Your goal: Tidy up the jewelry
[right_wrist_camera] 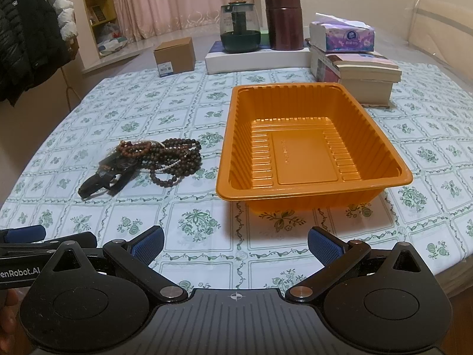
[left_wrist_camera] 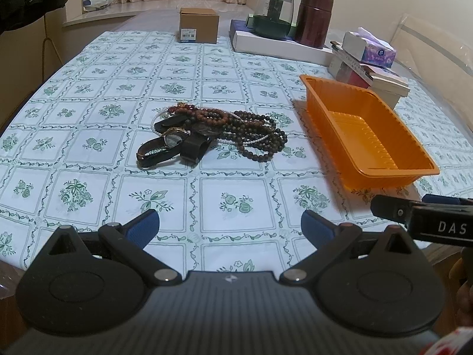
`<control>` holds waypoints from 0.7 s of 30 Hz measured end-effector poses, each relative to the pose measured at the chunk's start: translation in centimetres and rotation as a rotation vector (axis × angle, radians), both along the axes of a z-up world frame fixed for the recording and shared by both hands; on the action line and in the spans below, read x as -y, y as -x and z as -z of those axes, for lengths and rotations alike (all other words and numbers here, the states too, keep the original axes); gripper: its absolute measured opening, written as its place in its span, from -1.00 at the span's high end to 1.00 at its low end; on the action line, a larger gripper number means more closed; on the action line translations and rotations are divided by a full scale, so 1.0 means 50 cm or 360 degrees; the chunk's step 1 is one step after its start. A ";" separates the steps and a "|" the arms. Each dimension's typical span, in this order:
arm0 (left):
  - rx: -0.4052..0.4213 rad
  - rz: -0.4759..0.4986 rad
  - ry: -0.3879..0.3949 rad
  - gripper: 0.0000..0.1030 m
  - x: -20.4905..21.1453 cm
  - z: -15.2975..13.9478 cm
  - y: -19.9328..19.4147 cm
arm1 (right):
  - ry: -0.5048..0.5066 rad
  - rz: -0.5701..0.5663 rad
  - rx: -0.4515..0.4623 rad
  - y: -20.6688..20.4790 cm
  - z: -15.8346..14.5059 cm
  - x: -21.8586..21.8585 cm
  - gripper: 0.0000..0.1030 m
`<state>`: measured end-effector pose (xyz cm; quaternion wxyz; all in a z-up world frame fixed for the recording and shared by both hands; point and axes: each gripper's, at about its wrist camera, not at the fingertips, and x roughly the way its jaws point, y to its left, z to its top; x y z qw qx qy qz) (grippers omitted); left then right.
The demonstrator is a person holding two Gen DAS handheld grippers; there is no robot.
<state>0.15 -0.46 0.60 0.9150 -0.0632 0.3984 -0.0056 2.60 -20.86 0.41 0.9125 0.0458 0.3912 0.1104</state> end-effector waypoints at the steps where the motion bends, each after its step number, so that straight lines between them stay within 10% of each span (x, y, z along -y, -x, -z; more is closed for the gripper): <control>1: 0.0005 -0.0003 0.0008 -0.96 -0.001 -0.001 0.000 | -0.0004 0.0001 0.0001 0.000 0.000 0.001 -0.99; 21: 0.0138 -0.0115 0.0546 -0.91 -0.070 0.016 -0.042 | -0.0194 0.0561 0.0379 -0.059 -0.024 0.263 -0.96</control>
